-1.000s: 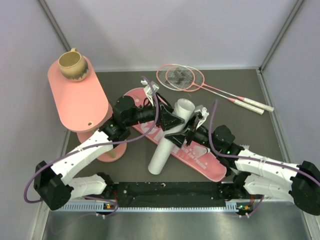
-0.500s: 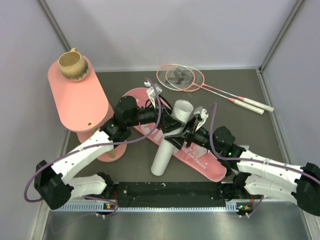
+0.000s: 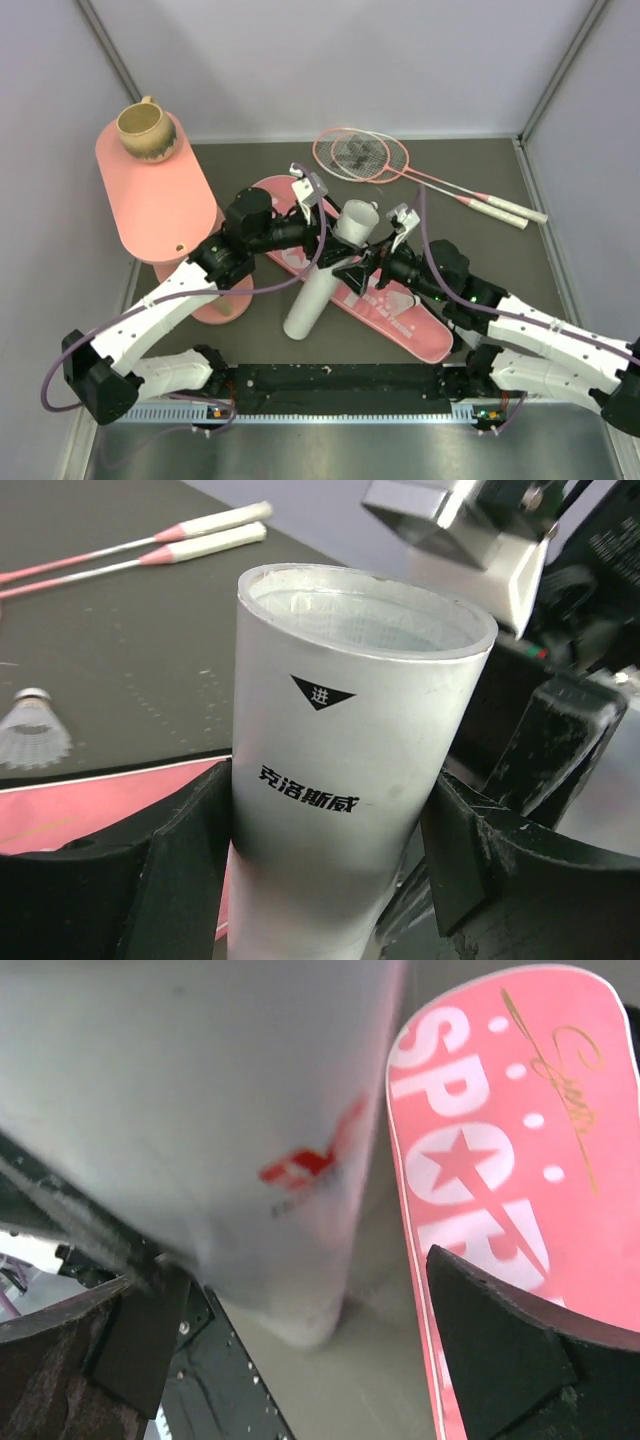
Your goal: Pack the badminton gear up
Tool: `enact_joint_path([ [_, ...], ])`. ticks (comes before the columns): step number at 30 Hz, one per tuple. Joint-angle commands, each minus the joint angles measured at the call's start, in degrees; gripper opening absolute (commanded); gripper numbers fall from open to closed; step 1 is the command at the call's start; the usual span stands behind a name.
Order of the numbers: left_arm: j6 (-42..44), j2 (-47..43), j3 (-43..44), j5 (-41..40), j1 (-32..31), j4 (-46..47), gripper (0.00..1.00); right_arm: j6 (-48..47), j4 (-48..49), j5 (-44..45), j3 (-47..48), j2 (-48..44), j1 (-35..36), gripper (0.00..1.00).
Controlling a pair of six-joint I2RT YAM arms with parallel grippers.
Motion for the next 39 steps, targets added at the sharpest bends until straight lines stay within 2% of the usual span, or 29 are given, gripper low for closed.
enact_joint_path([
  [1, 14.4, -4.7, 2.9, -3.2, -0.2, -8.2, 0.38, -1.8, -22.3, 6.1, 6.0, -4.7, 0.3, 0.99],
  [6, 21.8, -7.4, 1.8, -1.3, -0.2, -10.7, 0.36, -6.3, -35.9, 8.3, 11.3, -13.1, -0.6, 0.99],
  [9, 24.6, -9.1, 0.5, 0.5, -0.2, -10.5, 0.35, -10.3, -43.6, 9.2, 19.1, -14.8, -2.2, 0.95],
  [11, 25.7, -10.3, -0.9, 2.4, -0.2, -10.0, 0.34, -11.0, -46.2, 7.9, 23.4, -14.2, -2.6, 0.86],
  [15, 25.4, -12.4, -3.9, 4.6, -0.1, -5.8, 0.31, -10.0, -48.7, 1.2, 36.5, -6.7, -2.7, 0.74],
  [19, 24.7, -12.6, -5.1, 2.9, -0.2, -5.2, 0.28, -8.2, -49.1, -8.6, 44.1, 0.3, -2.8, 0.65],
  [21, 24.0, -12.2, -6.0, 1.9, -0.1, -4.5, 0.27, -8.3, -49.2, -12.8, 46.9, 3.2, -2.7, 0.54],
  [22, 23.2, -12.0, -6.4, 1.6, -0.2, -3.2, 0.27, -8.1, -49.2, -14.8, 47.4, 5.8, -2.6, 0.52],
  [25, 21.5, -10.8, -6.9, 0.9, -0.1, -2.2, 0.27, -9.0, -49.4, -12.9, 48.6, 8.5, -0.6, 0.46],
  [29, 20.3, -9.4, -6.1, -0.5, -0.2, -3.2, 0.26, -9.5, -49.1, -11.8, 48.5, 9.7, 1.0, 0.42],
  [34, 18.9, -8.3, -5.9, -0.6, 0.0, -3.1, 0.25, -9.8, -48.5, -11.1, 46.3, 10.0, 1.7, 0.34],
  [36, 18.5, -7.9, -5.8, -0.6, 0.0, -3.0, 0.24, -9.5, -48.2, -10.7, 45.1, 9.6, 1.8, 0.27],
  [39, 18.0, -7.6, -5.7, -0.3, 0.1, -2.7, 0.23, -9.1, -47.3, -10.5, 43.2, 9.3, 1.8, 0.24],
])
